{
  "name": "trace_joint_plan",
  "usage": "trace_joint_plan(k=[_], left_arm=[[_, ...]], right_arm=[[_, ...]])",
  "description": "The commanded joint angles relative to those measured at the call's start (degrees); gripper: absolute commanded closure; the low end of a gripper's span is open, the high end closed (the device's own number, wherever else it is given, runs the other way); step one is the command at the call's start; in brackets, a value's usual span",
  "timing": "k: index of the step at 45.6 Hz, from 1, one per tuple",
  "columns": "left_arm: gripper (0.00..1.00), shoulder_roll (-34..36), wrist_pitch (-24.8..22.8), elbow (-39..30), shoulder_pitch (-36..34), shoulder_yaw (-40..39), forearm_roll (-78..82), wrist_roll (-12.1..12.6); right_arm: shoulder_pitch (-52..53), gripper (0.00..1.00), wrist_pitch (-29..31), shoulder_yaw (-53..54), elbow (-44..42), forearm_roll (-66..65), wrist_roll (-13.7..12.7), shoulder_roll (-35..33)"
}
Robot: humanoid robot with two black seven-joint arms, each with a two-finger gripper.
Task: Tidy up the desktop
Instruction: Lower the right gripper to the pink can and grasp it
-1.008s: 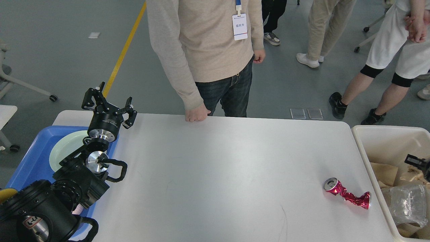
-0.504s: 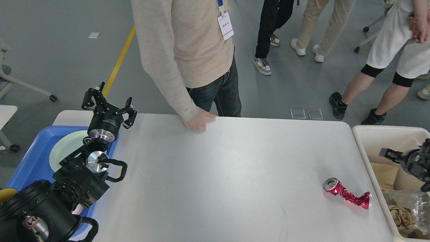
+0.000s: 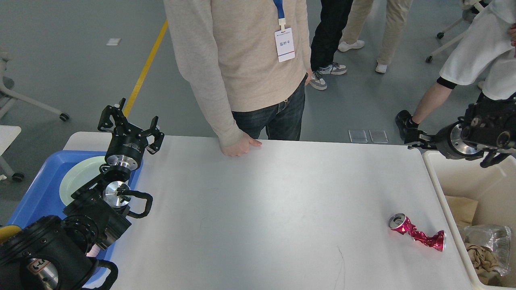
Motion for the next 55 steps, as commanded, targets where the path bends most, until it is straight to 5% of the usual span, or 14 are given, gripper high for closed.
trace_joint_plan(k=[1, 7, 13, 32, 41, 55], left_arm=[[0.04, 0.0, 0.0, 0.0, 0.0, 0.0, 0.0, 0.0], [0.04, 0.0, 0.0, 0.0, 0.0, 0.1, 0.0, 0.0], [0.04, 0.0, 0.0, 0.0, 0.0, 0.1, 0.0, 0.0], [0.04, 0.0, 0.0, 0.0, 0.0, 0.1, 0.0, 0.0], [0.04, 0.0, 0.0, 0.0, 0.0, 0.0, 0.1, 0.0], [0.04, 0.0, 0.0, 0.0, 0.0, 0.0, 0.0, 0.0]], right_arm=[[8.4, 0.0, 11.0, -2.2, 3.1, 0.0, 0.0, 1.3], [14.0, 0.0, 19.6, -3.7, 6.3, -0.1, 0.0, 2.1], [14.9, 0.0, 21.4, -5.1, 7.9, -0.1, 0.0, 3.6], [-5.5, 0.0, 12.3, -3.4, -0.5, 0.5, -0.1, 3.9], [-17.4, 0.0, 10.2, 4.2, -1.2, 16.5, -0.2, -3.4], [-26.0, 0.0, 2.7, 5.7, -1.7, 32.6, -0.4, -3.5]])
